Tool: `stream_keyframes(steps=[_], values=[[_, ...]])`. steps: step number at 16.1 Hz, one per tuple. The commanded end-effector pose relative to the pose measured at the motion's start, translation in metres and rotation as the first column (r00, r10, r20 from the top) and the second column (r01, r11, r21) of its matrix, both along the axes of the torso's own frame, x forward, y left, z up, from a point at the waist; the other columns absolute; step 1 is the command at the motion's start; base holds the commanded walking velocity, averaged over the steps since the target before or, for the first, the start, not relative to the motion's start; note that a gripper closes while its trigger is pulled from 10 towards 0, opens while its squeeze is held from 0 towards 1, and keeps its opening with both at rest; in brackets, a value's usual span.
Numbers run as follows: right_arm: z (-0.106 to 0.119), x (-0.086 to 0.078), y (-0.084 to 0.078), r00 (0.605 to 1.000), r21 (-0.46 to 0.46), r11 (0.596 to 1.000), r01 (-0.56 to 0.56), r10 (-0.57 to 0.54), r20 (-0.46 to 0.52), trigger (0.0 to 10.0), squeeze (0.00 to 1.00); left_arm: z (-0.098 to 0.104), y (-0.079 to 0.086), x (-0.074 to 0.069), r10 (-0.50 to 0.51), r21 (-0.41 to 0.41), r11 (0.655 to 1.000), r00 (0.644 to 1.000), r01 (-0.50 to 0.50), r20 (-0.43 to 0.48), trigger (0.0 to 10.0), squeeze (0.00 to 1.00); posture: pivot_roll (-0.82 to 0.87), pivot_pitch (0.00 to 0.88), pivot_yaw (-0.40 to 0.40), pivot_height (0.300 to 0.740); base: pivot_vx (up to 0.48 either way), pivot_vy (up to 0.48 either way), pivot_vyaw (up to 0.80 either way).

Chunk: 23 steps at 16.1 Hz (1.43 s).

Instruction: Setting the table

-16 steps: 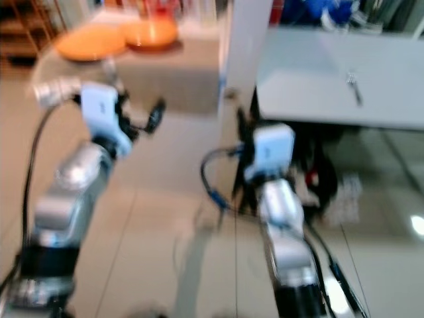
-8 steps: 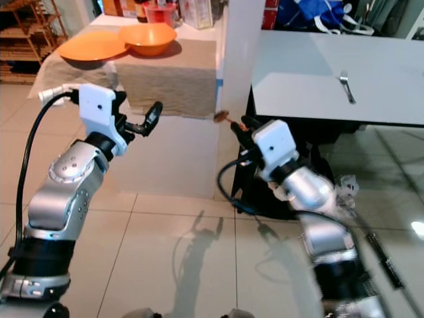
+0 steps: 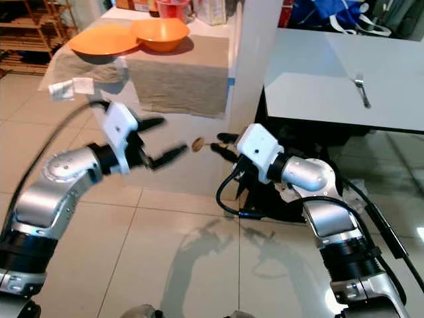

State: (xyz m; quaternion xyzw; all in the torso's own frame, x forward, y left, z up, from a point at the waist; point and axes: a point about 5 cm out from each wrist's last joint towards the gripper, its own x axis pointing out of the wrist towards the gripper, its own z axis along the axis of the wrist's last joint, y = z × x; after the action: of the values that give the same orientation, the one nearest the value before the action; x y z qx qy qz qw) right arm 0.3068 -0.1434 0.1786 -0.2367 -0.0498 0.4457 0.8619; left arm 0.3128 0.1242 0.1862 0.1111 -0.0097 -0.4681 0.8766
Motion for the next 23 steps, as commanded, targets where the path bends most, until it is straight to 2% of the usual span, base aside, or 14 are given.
stream_keyframes(steps=[1, 4, 5, 7, 9, 14, 18, 21, 23], values=[[0.008, 0.001, 0.003, 0.999, 0.037, 0.999, -0.034, 0.035, -0.017, 0.0, 0.0, 0.007, -0.007, -0.003, -0.081, 0.015, 0.997, 0.996, 0.081, 0.022, 10.0, 0.0, -0.04, 0.002, -0.003, 0.727, 0.0, 0.0, 0.0], [0.028, 0.007, 0.003, 0.995, 0.14, 0.988, -0.07, 0.079, -0.058, 0.0, 0.0, 0.014, -0.021, -0.003, -0.217, 0.056, 0.975, 0.975, 0.214, 0.05, 10.0, 0.0, -0.04, 0.0, -0.003, 0.727, 0.0, 0.0, 0.0], [0.03, 0.008, 0.003, 0.995, 0.151, 0.986, -0.072, 0.082, -0.061, 0.0, 0.0, 0.015, -0.022, -0.004, -0.23, 0.061, 0.972, 0.972, 0.226, 0.053, 10.0, 0.0, -0.04, 0.0, -0.003, 0.727, 0.0, 0.0, 0.0], [0.04, 0.01, 0.002, 0.989, 0.236, 0.968, -0.084, 0.11, -0.097, 0.0, 0.0, 0.019, -0.029, -0.005, -0.288, 0.058, 0.957, 0.956, 0.285, 0.053, 10.0, 0.0, -0.04, 0.0, -0.003, 0.727, 0.0, 0.0, 0.0], [0.041, 0.009, 0.004, 0.984, 0.261, 0.961, -0.095, 0.13, -0.12, 0.0, 0.0, 0.016, -0.033, -0.007, -0.321, 0.063, 0.946, 0.947, 0.318, 0.036, 10.0, 0.0, -0.04, 0.0, -0.003, 0.727, 0.0, 0.0, 0.0], [0.03, 0.001, 0.012, 0.97, 0.229, 0.964, -0.131, 0.173, -0.172, 0.0, 0.0, 0.016, -0.038, -0.005, -0.333, 0.071, 0.941, 0.942, 0.33, 0.037, 10.0, 0.0, -0.05, 0.005, -0.006, 0.727, 0.0, 0.0, 0.0], [0.026, -0.007, 0.019, 0.96, 0.241, 0.958, -0.154, 0.203, -0.193, 0.0, 0.0, 0.013, -0.04, -0.003, -0.318, 0.074, 0.946, 0.948, 0.315, 0.035, 10.0, 0.0, -0.05, 0.012, -0.003, 0.727, 0.0, 0.0, 0.0], [0.018, -0.006, 0.007, 0.978, 0.187, 0.978, -0.093, 0.125, -0.169, 0.0, 0.0, 0.022, -0.034, 0.0, -0.281, 0.048, 0.959, 0.958, 0.279, 0.063, 10.0, 0.0, -0.05, 0.016, -0.003, 0.727, 0.0, 0.0, 0.0], [0.013, -0.009, 0.006, 0.974, 0.185, 0.979, -0.088, 0.124, -0.192, 0.0, 0.0, 0.025, -0.034, 0.001, -0.275, 0.05, 0.961, 0.958, 0.271, 0.077, 10.0, 0.0, -0.05, 0.017, -0.004, 0.727, 0.0, 0.0, 0.0]])
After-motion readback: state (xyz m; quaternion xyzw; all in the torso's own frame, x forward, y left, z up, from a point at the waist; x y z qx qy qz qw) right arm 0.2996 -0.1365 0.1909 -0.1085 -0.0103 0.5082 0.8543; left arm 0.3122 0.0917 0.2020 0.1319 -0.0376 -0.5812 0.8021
